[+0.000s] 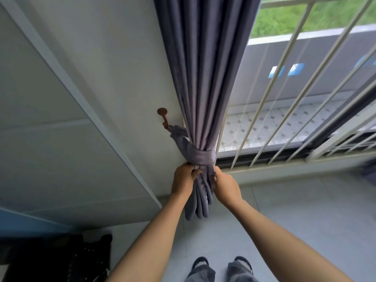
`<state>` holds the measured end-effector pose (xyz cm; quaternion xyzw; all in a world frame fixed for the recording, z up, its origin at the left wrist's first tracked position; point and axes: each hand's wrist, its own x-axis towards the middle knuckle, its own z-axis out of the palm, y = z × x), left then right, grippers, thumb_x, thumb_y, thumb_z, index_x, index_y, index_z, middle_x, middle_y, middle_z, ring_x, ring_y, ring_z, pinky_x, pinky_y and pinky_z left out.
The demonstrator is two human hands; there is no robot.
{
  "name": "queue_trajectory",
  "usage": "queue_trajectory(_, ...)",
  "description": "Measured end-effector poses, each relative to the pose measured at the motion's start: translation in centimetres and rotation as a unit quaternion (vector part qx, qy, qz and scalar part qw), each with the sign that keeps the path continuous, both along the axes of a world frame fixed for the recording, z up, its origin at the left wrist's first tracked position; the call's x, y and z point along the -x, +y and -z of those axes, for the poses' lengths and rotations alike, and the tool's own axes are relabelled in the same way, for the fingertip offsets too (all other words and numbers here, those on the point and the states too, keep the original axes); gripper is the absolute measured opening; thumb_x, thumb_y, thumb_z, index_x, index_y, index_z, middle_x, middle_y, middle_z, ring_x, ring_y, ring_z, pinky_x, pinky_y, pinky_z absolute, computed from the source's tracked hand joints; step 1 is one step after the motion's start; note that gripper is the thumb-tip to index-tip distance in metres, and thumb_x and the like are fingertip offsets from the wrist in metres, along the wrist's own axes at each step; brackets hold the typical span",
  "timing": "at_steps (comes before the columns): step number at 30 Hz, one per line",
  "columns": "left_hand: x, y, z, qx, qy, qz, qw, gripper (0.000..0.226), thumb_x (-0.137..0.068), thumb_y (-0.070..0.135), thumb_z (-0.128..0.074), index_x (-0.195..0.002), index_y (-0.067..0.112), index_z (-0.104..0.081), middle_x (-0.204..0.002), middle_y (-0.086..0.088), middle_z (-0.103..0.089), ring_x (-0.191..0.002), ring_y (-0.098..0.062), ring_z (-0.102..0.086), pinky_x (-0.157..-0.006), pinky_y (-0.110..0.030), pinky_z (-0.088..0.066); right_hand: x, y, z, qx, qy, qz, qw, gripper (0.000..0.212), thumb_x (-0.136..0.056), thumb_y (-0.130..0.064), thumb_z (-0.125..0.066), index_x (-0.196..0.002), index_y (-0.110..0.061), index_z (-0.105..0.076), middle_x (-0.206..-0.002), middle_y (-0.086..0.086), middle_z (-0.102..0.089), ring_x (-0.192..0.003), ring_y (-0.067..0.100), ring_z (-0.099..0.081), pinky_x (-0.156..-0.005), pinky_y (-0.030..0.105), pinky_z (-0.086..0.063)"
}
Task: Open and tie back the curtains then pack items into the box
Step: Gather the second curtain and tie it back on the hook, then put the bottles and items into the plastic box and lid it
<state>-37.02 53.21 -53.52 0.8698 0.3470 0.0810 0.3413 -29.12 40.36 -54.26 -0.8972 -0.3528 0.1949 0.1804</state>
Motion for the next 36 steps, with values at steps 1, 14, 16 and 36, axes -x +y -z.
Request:
queue_trajectory(1,0.3,-0.1,0.3,-0.007,0.002,-0.001,1.0,0.024,-0.091,0.023,-0.057,-0.081,0.001,-0.063,-0.088,-0.017,-0.068,-0.082,-0.032,-0.063,-0.066,-0.023,-0.033,0.3,-0.5,0.1,0.002,-0.004,-0.002,1.0,0.011,-0.095,-0.015,-0.041,-0.105,-0.013,-0.04,-0.079,0.014,-0.06,-0.065,0.035,-0.045,-0.054,0.037,-0.034)
queue_trajectory(14,2.2,-1.8,0.2,0.035,0.089,0.036,0.995,0.033,-0.095,0.034,-0.048,-0.102,0.005,-0.061,-0.102,-0.017,-0.066,-0.091,-0.034,-0.061,-0.068,-0.029,-0.039,1.9,-0.9,0.1,0.053,-0.023,-0.017,0.998,0.021,-0.091,-0.011,-0.041,-0.111,-0.012,-0.035,-0.081,0.014,-0.058,-0.069,0.037,-0.053,-0.055,0.036,-0.038)
queue_trajectory(16,3.1,-2.7,0.9,0.035,0.158,0.022,0.987,0.038,-0.096,0.04,-0.044,-0.109,0.009,-0.06,-0.108,-0.017,-0.065,-0.097,-0.035,-0.062,-0.076,-0.032,-0.043,2.4,-1.5,0.6,0.058,0.005,-0.008,0.998,0.016,-0.094,-0.016,-0.04,-0.109,-0.012,-0.037,-0.088,0.016,-0.061,-0.076,0.039,-0.056,-0.058,0.037,-0.039)
queue_trajectory(36,-14.5,-15.9,-7.3,-0.167,0.027,0.307,0.937,0.033,-0.094,0.035,-0.052,-0.111,0.009,-0.061,-0.114,-0.009,-0.057,-0.106,-0.028,-0.053,-0.086,-0.037,-0.046,-11.6,-21.0,-7.3,0.045,-0.109,0.237,0.964,0.024,-0.095,-0.025,-0.047,-0.115,-0.018,-0.058,-0.115,0.008,-0.065,-0.109,0.031,-0.058,-0.088,0.039,-0.047)
